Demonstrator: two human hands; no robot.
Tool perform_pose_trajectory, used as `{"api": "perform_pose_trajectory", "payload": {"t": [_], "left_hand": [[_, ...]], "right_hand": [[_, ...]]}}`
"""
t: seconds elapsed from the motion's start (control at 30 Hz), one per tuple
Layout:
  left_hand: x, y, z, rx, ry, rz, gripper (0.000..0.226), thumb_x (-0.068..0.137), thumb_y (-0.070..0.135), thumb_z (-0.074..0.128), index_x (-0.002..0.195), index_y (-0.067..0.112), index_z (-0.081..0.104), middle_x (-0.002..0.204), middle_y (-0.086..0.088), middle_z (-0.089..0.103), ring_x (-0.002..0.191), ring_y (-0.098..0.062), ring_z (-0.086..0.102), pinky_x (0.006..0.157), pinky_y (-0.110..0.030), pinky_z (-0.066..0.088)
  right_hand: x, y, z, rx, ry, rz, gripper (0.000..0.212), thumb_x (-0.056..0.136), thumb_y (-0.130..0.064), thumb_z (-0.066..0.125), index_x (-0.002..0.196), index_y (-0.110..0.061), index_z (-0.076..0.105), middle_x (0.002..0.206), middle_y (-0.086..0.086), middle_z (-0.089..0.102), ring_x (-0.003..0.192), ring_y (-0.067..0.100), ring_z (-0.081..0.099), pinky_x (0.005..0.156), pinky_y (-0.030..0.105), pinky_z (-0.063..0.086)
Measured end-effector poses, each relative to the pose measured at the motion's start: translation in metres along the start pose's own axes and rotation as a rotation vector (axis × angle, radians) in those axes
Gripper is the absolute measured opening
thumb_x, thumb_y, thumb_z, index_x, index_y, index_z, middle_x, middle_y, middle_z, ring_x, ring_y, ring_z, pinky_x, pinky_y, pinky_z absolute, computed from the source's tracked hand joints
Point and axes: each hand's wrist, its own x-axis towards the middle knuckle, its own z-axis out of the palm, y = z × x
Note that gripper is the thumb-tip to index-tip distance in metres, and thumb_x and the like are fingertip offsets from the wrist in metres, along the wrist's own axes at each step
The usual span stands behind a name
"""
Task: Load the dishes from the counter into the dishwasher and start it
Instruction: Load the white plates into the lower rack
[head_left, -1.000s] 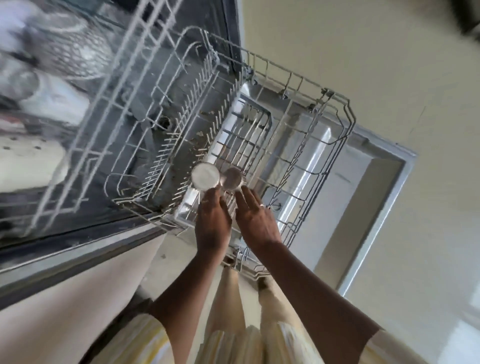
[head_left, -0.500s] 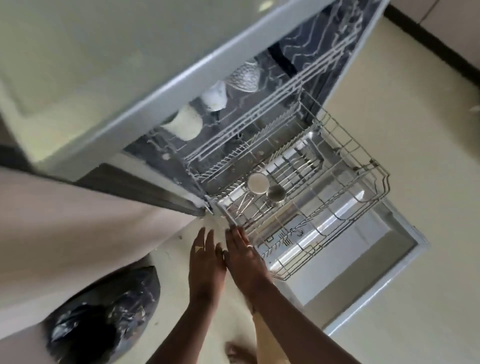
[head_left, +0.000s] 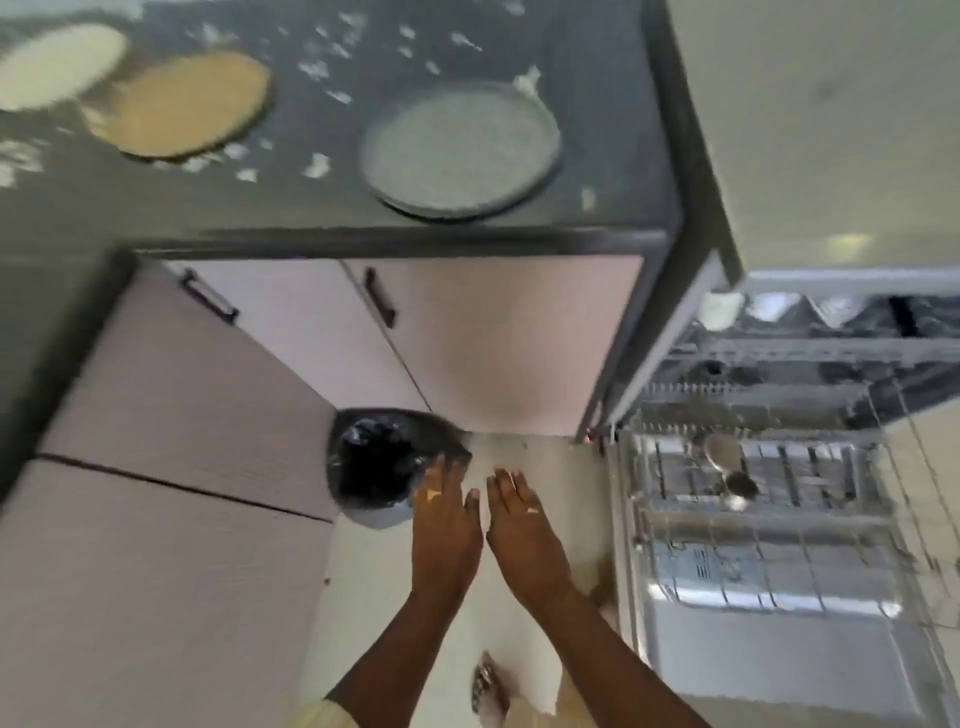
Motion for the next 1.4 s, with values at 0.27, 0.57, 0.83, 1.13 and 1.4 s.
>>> {"api": "perform_pose_trajectory", "payload": {"t": [0.27,0.57,0.83,1.13,1.4], "left_hand": [[-0.017,-0.044,-0.113,0.001,0.125,-0.222,0.051,0.101,0.035,0.029,0.146,0.013,0.027,0.154,-0.006,0.023,0.143,-0.019,0.018,0.118,-0.031,0.015],[0.034,-0.063,-0.222,-0.116,0.282,-0.291,0.047,0.101,0.028,0.035,0.143,0.008,0.029,0.152,-0.009,0.023,0.142,-0.024,0.015,0.117,-0.036,0.019],[0.114,-0.099,-0.295,-0.081,0.403,-0.413,0.049,0.101,0.029,0.033,0.146,0.009,0.026,0.155,-0.006,0.02,0.144,-0.021,0.012,0.119,-0.033,0.012],[0.174,-0.176,-0.352,0.197,0.366,-0.655,0.043,0.101,0.033,0.028,0.135,0.009,0.04,0.145,-0.01,0.036,0.137,-0.022,0.028,0.114,-0.033,0.023],[0.21,-0.251,-0.39,0.241,0.405,-0.675,0.03,0.095,0.032,0.045,0.118,0.012,0.051,0.124,-0.005,0.051,0.119,-0.023,0.044,0.104,-0.033,0.035]], "right_hand": [[0.006,-0.09,-0.098,-0.074,0.22,-0.175,0.068,0.042,-0.032,0.089,0.106,-0.014,0.072,0.114,0.004,0.068,0.108,0.018,0.064,0.086,0.029,0.054],[0.067,-0.137,-0.189,-0.051,0.275,-0.204,0.067,0.038,-0.029,0.093,0.1,-0.012,0.074,0.108,0.003,0.071,0.1,0.017,0.067,0.079,0.026,0.056],[0.177,-0.161,-0.251,-0.085,0.348,-0.314,0.078,0.034,-0.024,0.095,0.104,0.0,0.07,0.113,0.014,0.067,0.103,0.025,0.066,0.081,0.031,0.055],[0.284,-0.179,-0.279,-0.077,0.237,-0.511,0.055,0.101,-0.018,0.03,0.147,0.0,0.004,0.156,0.015,-0.002,0.144,0.031,-0.004,0.117,0.033,0.0],[0.368,-0.215,-0.279,-0.074,0.227,-0.56,0.052,0.103,-0.024,0.021,0.149,-0.005,0.005,0.156,0.014,-0.009,0.144,0.028,-0.009,0.117,0.032,-0.002]]}}
